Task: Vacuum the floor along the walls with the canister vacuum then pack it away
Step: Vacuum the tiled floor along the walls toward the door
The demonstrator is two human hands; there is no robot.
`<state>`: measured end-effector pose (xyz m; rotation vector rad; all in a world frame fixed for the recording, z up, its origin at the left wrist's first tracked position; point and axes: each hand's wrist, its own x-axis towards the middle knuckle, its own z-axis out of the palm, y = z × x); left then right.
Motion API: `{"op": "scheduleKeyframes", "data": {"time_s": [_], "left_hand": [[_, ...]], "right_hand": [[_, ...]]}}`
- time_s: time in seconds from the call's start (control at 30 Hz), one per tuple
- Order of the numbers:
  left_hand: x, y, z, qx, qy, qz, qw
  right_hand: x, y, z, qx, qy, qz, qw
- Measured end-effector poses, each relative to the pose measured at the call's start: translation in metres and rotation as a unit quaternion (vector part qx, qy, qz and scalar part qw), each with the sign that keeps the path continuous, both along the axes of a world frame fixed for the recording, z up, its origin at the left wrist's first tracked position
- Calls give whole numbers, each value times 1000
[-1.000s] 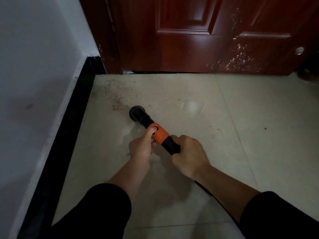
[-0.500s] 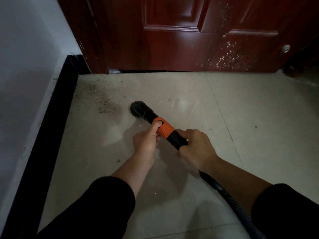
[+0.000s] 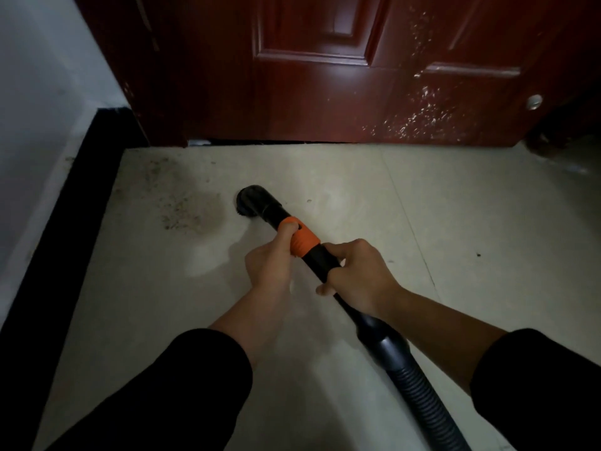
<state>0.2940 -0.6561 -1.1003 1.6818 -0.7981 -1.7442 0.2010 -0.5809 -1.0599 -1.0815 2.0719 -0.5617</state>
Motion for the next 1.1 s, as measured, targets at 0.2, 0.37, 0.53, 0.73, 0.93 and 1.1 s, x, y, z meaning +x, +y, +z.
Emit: {"op": "scheduleKeyframes", "data": {"time_s": [0.2, 0.37, 0.53, 0.73, 0.93, 1.1], "left_hand": [[-32, 4, 6, -9, 5, -29, 1000], [-43, 21, 3, -14, 8, -46, 999], [-50, 29, 8, -9, 15, -49, 999], [-53, 32, 17, -22, 34, -71, 997], [-42, 28, 22, -8, 14, -79, 997], [-28, 16, 19, 7, -14, -62, 998]], "right_hand": [[-27, 11, 1, -10, 22, -7, 1000], [-40, 32, 0, -4, 49, 1, 999], [-50, 43, 3, -5, 86, 10, 996], [-55, 51, 15, -20, 87, 3, 996], [-48, 48, 17, -14, 79, 23, 997], [-32, 32, 9, -15, 76, 43, 996]]}}
